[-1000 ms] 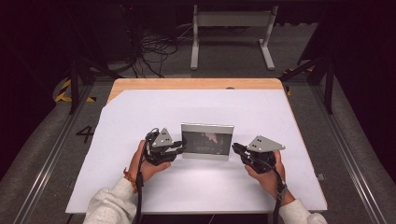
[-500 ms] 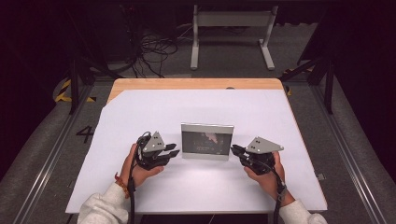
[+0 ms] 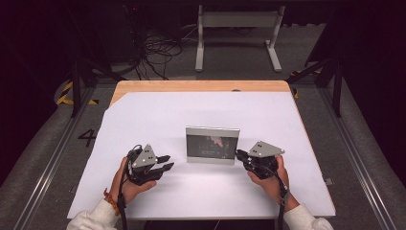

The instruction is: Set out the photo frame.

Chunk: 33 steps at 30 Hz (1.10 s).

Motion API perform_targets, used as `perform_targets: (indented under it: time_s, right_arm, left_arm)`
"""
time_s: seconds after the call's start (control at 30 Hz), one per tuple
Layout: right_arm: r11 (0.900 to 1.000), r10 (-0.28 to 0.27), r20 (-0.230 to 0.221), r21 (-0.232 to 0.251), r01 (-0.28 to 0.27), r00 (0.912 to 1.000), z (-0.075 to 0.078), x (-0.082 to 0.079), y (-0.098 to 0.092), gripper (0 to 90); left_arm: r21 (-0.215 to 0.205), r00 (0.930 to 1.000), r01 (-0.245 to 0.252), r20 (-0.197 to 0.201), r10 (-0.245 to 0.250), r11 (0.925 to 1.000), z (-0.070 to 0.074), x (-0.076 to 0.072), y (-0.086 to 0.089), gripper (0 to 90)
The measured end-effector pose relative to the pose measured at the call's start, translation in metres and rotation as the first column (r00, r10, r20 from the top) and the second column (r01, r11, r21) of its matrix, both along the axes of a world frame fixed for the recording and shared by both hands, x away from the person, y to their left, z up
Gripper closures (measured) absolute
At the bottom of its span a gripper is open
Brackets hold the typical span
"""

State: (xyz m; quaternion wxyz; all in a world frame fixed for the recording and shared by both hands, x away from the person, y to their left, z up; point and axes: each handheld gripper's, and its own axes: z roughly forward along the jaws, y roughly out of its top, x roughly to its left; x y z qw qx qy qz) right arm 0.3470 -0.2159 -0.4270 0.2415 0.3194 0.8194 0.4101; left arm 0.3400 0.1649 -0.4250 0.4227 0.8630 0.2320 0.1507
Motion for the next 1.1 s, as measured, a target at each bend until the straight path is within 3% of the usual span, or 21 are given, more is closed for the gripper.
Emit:
perform_targets:
  time_s: [0.23,0.33,0.47,0.63,0.77,0.97,1.1]
  right_arm:
    - [1.000,-0.006,0.012,-0.015,0.007,0.9999,0.001,-0.003,-0.001,83.4]
    - [0.999,-0.017,0.031,-0.050,0.018,0.9994,0.001,-0.005,-0.003,82.4]
    - [0.998,-0.019,0.038,-0.061,0.021,0.9991,0.003,-0.009,-0.010,81.2]
    - [0.998,-0.018,0.044,-0.054,0.020,0.9989,0.007,-0.016,-0.017,78.0]
    - [1.000,-0.009,0.016,-0.006,0.009,0.9998,0.010,-0.023,-0.025,73.7]
    - [1.000,-0.009,0.027,-0.028,0.010,0.9996,0.009,-0.033,-0.036,68.0]
    - [1.000,0.006,0.048,-0.004,-0.006,0.9988,0.010,-0.041,-0.049,62.8]
  left_arm:
    - [-0.005,0.9998,-0.016,0.014,0.016,0.9999,0.000,-0.009,0.013,68.7]
    - [-0.012,0.9996,-0.025,0.016,0.025,0.9996,0.001,-0.013,0.018,66.1]
    - [-0.012,0.9992,-0.036,0.018,0.036,0.9993,0.000,-0.019,0.026,64.5]
    - [-0.003,0.9982,-0.053,0.027,0.053,0.9986,-0.001,-0.024,0.035,61.3]
    - [-0.006,0.9967,-0.070,0.040,0.071,0.9975,0.000,-0.028,0.042,58.7]
    - [-0.009,0.9945,-0.095,0.043,0.096,0.9954,-0.001,-0.030,0.047,54.1]
    - [0.002,0.9939,-0.103,0.040,0.103,0.9947,-0.005,-0.031,0.053,47.2]
